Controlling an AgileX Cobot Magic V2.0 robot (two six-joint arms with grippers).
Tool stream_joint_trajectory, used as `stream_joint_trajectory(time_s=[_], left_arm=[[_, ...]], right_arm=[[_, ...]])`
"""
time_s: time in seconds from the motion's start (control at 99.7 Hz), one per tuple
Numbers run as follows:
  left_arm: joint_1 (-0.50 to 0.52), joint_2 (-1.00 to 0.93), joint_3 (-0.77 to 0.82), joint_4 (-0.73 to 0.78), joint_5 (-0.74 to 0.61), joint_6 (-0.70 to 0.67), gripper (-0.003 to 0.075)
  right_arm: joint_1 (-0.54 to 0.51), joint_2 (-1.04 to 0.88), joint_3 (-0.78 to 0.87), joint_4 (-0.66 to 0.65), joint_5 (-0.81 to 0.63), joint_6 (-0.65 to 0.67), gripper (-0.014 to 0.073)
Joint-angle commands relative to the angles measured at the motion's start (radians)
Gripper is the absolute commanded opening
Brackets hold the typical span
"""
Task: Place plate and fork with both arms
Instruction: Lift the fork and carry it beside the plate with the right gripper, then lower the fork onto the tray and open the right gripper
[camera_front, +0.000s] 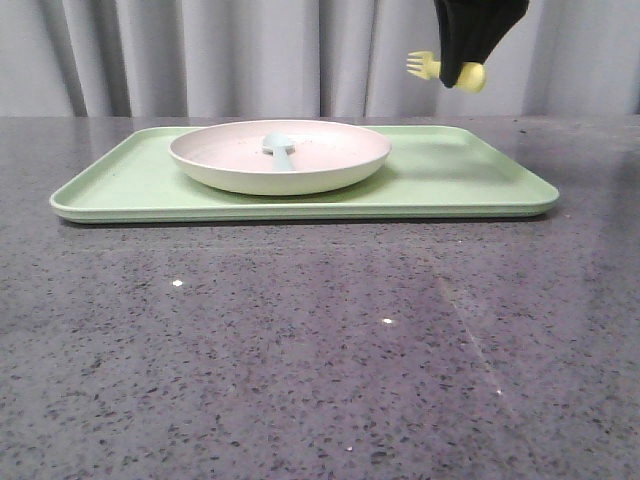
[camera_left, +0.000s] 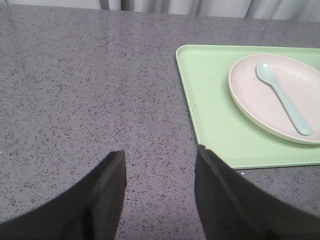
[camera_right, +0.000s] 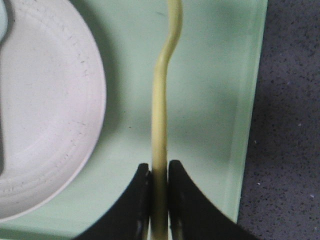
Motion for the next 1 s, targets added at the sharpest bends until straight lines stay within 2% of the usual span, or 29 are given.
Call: stream_joint_trajectory(time_s=[0.0, 0.482, 0.552, 0.662, 0.732, 0.813, 0.993], left_arm=[[0.002, -0.002, -0.028, -0.009, -0.06, -0.009, 0.0322], [0.002, -0.002, -0.028, -0.009, -0.051, -0.009, 0.0322], [0.002, -0.002, -0.028, -0.009, -0.051, -0.009, 0.0322], [0.002, -0.002, -0.028, -0.009, -0.051, -0.009, 0.0322], [0.002, -0.002, -0.028, -0.009, -0.051, -0.009, 0.0322], [0.002, -0.002, -0.028, -0.009, -0.051, -0.009, 0.0322], [0.002, -0.002, -0.028, -0.009, -0.051, -0.009, 0.0322]], right_arm=[[-0.008, -0.045, -0.012, -0.019, 0.045, -0.007, -0.0067], [-0.008, 0.0, -0.006, -0.009, 0.037, -0.007, -0.0053], [-0.008, 0.0, -0.006, -0.009, 0.031, -0.007, 0.0012], [-0.008, 0.0, -0.006, -0.009, 0.029, -0.007, 0.0191], [-0.008, 0.0, -0.006, -0.01, 0.03, -0.007, 0.0275], [-0.008, 0.0, -0.006, -0.01, 0.03, -0.007, 0.0311], [-0.008, 0.0, -0.006, -0.01, 0.032, -0.007, 0.0311]])
